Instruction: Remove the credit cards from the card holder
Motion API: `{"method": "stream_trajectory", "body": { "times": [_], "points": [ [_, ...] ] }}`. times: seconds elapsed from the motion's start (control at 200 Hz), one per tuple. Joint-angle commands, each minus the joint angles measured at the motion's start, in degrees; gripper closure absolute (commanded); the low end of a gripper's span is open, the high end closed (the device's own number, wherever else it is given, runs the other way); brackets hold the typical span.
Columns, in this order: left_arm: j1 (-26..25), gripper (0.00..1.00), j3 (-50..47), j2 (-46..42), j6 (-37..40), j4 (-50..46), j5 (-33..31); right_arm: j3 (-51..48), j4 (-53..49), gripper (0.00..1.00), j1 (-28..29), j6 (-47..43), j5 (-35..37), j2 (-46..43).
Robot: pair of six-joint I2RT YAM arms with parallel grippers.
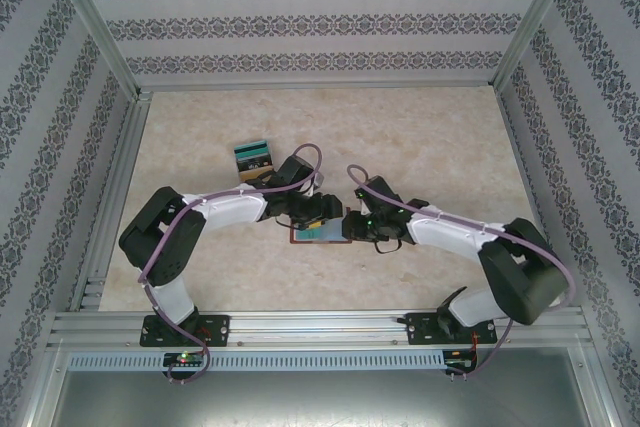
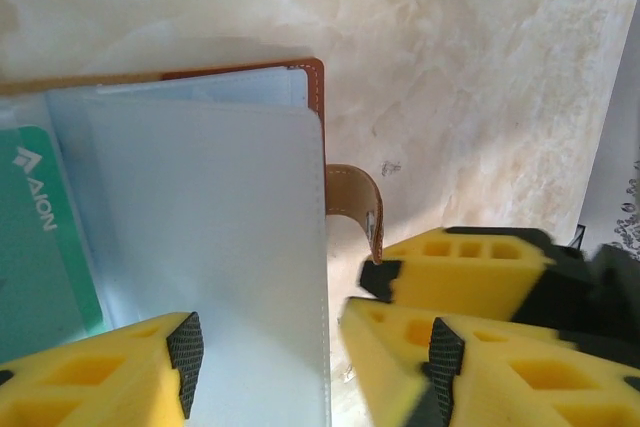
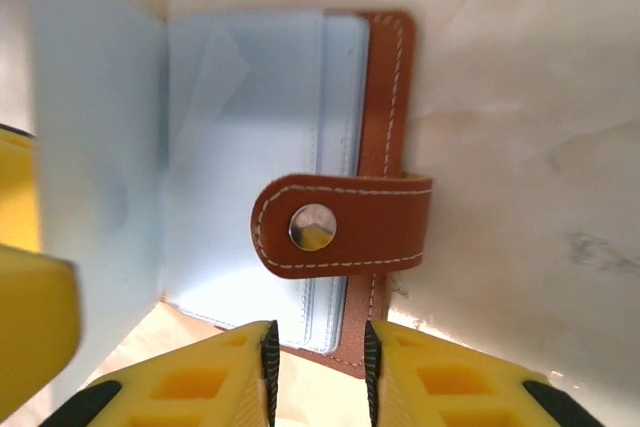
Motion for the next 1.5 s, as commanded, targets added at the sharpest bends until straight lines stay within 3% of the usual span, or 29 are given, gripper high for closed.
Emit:
{"method": "stream_trajectory", "body": {
  "times": [0.0, 0.46, 0.844, 0.974, 1.064, 1.114, 1.289, 1.494],
  "points": [
    [0.2, 0.36, 0.1, -1.2, 0.7, 0.4, -0.3, -1.5, -0.9, 0.67, -1.2, 1.5, 2.3, -4.2],
    [-1.0, 0.37, 3.6, 6.5, -2.3, 4.7, 3.3, -2.9, -0.6, 0.70, -2.2, 2.9, 0.1, -9.2],
    [5.7, 0.37, -2.1, -7.1, 1.5, -3.6, -2.2, 0.8, 2.6, 0.72, 1.3, 3.1, -3.4, -4.7],
    [9.0, 0.50, -6.6, -10.9, 2.1, -5.9, -3.9, 4.5, 3.7, 0.73, 3.0, 2.9, -5.8, 0.4],
    [10.8, 0.80, -9.5, -12.8, 2.5, -6.9, -4.5, 6.5, 4.5, 0.73, 3.8, 3.1, -7.1, 3.5],
    [11.4, 0.89, -10.6, -13.2, 2.8, -7.3, -4.5, 7.7, 4.9, 0.73, 4.0, 3.1, -8.3, 5.6],
    [11.5, 0.95, -12.4, -11.2, 2.9, -5.4, -2.7, 9.9, 5.4, 0.75, 4.2, 4.2, -9.8, 11.4],
    [11.2, 0.95, -12.4, -8.2, 2.4, -3.2, -1.1, 11.6, 6.5, 0.76, 3.8, 4.3, -11.5, 15.5]
  ]
}}
